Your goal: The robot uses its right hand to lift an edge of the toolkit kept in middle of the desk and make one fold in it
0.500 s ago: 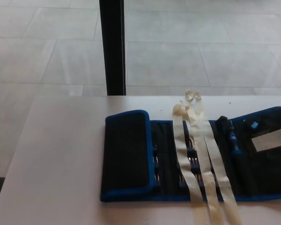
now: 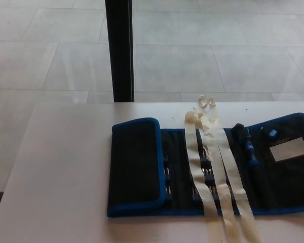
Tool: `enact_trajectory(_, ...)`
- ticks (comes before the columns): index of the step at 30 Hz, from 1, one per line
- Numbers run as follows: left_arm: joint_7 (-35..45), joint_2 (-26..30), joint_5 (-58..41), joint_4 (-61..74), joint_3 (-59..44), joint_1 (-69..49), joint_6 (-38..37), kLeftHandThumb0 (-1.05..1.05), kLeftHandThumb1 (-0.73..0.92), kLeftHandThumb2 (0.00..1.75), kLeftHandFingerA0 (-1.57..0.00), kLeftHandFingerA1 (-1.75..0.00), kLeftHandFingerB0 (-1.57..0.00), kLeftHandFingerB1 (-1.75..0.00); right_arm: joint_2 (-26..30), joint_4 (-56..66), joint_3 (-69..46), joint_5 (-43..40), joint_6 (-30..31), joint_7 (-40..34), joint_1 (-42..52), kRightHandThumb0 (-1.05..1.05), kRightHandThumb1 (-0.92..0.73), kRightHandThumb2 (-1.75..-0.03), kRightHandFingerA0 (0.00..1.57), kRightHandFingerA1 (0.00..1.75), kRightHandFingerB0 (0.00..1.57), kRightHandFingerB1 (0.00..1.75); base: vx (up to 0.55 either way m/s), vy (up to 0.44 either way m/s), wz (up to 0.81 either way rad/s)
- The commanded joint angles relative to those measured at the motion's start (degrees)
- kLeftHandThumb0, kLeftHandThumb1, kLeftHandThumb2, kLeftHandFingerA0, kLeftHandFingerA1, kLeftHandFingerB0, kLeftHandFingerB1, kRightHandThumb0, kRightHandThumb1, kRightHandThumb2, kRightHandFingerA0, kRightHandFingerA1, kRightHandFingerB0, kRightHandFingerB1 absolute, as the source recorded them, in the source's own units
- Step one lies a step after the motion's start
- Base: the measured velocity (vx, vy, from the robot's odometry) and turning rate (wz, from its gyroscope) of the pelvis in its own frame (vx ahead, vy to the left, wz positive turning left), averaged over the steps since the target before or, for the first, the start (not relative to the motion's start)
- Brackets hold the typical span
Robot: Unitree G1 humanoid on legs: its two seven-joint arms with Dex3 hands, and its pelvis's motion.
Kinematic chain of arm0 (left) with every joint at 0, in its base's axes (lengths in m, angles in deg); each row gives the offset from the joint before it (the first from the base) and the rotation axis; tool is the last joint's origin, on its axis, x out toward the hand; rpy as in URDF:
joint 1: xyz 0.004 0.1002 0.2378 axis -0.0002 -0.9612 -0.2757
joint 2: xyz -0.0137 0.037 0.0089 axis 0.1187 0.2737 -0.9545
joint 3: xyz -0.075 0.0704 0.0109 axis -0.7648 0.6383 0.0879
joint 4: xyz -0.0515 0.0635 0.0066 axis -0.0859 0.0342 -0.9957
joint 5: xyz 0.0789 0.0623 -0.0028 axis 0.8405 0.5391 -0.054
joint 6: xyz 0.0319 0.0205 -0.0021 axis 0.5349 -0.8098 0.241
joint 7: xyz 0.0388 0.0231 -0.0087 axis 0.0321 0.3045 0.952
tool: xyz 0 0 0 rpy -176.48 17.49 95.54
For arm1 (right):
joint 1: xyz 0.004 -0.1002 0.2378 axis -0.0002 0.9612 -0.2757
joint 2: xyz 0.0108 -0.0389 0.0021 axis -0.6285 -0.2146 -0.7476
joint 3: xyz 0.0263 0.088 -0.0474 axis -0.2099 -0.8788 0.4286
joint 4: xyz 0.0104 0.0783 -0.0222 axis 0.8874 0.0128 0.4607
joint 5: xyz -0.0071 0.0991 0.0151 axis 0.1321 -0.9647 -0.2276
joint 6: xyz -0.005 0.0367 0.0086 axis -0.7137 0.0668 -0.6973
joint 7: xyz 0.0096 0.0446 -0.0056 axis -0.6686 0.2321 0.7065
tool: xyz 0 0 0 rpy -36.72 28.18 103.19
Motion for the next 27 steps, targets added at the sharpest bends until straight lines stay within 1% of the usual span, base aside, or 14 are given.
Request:
enact_trajectory(1, -1.13, 2.52, -1.68, -0.80, -1.06, -0.37, -0.63, -0.49, 0.48, 0.55, -0.74, -0.75, -0.65, -0.57, 6.74, 0.34, -4.43, -7.98, 4.46, -0.93, -4.93, -0.66, -0.77, -0.62, 1.10, 1.57, 0.21, 0.79, 0.00, 0.000, 0.00)
enact_trajectory(2, -0.68, 2.52, -1.57, -0.79, -0.95, -0.39, -0.79, -0.49, 0.49, 0.55, -0.73, -0.73, -0.63, -0.56, 6.54, 2.70, -5.28, -9.25, 5.87, -0.80, -5.72, -0.52, -0.52, -1.01, 0.92, 1.13, 0.16, 0.60, 0.00, 0.000, 0.00)
enact_trajectory(3, -0.76, 2.56, -1.48, -0.83, -0.83, -0.18, -0.29, -0.50, 0.49, 0.55, -0.73, -0.73, -0.64, -0.55, 6.48, 4.46, -6.20, -10.66, 7.82, -1.14, -6.96, -0.68, -0.73, -0.63, 0.94, 1.32, 0.20, 0.63, 0.00, 0.000, 0.00)
enact_trajectory(5, -0.73, 2.64, -1.41, -0.88, -0.72, -0.10, 0.00, -0.51, 0.49, 0.55, -0.72, -0.73, -0.64, -0.56, 6.46, 6.76, -6.51, -11.68, 10.11, -0.98, -8.50, -0.68, -0.69, -0.63, 0.92, 1.46, 0.28, 0.69, 0.00, 0.000, 0.00)
enact_trajectory(6, 0.32, 2.54, -2.03, -0.78, -1.22, -0.29, -0.52, -0.49, 0.50, 0.55, -0.68, -0.74, -0.64, -0.58, 5.47, 9.95, -6.42, -11.98, 10.22, -2.05, -9.21, -0.68, -0.67, -0.64, 1.08, 1.40, 0.41, 0.73, 0.00, 0.000, 0.00)
enact_trajectory(8, 0.34, 2.52, -1.88, -0.68, -1.03, -0.32, -0.52, -0.49, 0.49, 0.55, -0.69, -0.74, -0.63, -0.58, 1.69, 19.45, -5.24, -13.63, 10.63, -1.21, -10.53, -0.67, -0.65, -0.60, 0.63, 0.71, 0.32, 0.55, 0.00, 0.000, 0.00)
enact_trajectory(10, 0.23, 2.44, -2.11, -0.75, -1.25, -0.20, -0.48, -0.49, 0.49, 0.55, -0.70, -0.74, -0.63, -0.58, 0.36, 23.10, -4.69, -14.09, 12.24, -2.22, -10.76, -0.68, -0.62, -0.59, 0.65, 0.58, 0.42, 0.48, 0.00, 0.000, 0.00)
enact_trajectory(12, -0.06, 2.41, -2.06, -0.65, -1.15, -0.03, 0.05, -0.51, 0.49, 0.55, -0.70, -0.74, -0.62, -0.58, -1.61, 28.47, -2.68, -14.08, 13.87, -2.01, -10.50, -0.70, -0.61, -0.59, 0.65, 0.54, 0.45, 0.45, 0.00, 0.000, 0.00)
enact_trajectory(13, 0.30, 2.34, -2.52, -0.55, -1.54, -0.10, -0.07, -0.49, 0.50, 0.55, -0.68, -0.75, -0.61, -0.58, -4.08, 33.72, 1.10, -12.84, 14.22, -0.84, -9.48, -0.72, -0.57, -0.58, 0.65, 0.49, 0.29, 0.48, 0.00, 0.000, 0.00)
enact_trajectory(14, 0.68, 2.45, -2.98, -0.59, -1.92, 0.05, 0.38, -0.50, 0.49, 0.55, -0.68, -0.74, -0.62, -0.58, -7.35, 39.68, 4.88, -12.76, 15.33, 0.58, -7.73, -0.73, -0.60, -0.59, 0.68, 0.52, 0.51, 0.42, 0.00, 0.000, 0.00)
enact_trajectory(16, 0.66, 2.40, -2.73, -0.63, -1.62, 0.08, 0.18, -0.50, 0.49, 0.55, -0.70, -0.76, -0.62, -0.58, -8.66, 41.63, 6.29, -12.52, 15.84, 0.30, -7.10, -0.74, -0.58, -0.59, 0.71, 0.51, 0.55, 0.41, 0.00, 0.000, 0.00)
enact_trajectory(19, 0.97, 2.48, -3.16, -0.71, -2.00, 0.13, 0.42, -0.50, 0.48, 0.55, -0.71, -0.78, -0.59, -0.58, -12.21, 47.45, 13.39, -10.48, 18.31, 2.07, -3.58, -0.71, -0.61, -0.64, 0.54, 0.48, 0.41, 0.38, 0.00, 0.000, 0.00)
enact_trajectory(25, -0.46, 2.44, -2.05, -0.93, -0.79, 0.20, 0.19, -0.53, 0.47, 0.55, -0.79, -0.79, -0.62, -0.58, -13.83, 48.58, 22.02, -7.11, 18.66, 4.66, 0.76, -0.65, -0.76, -0.63, 0.52, 0.45, 0.39, 0.35, 0.00, 0.000, 0.00)
enact_trajectory(27, 0.38, 2.41, -2.53, -0.61, -0.99, 0.09, 0.22, -0.50, 0.49, 0.55, -0.70, -0.75, -0.61, -0.58, -12.87, 46.61, 24.26, -7.09, 20.68, 5.97, 1.60, -0.69, -0.77, -0.63, 0.49, 0.44, 0.37, 0.35, 0.00, 0.000, 0.00)
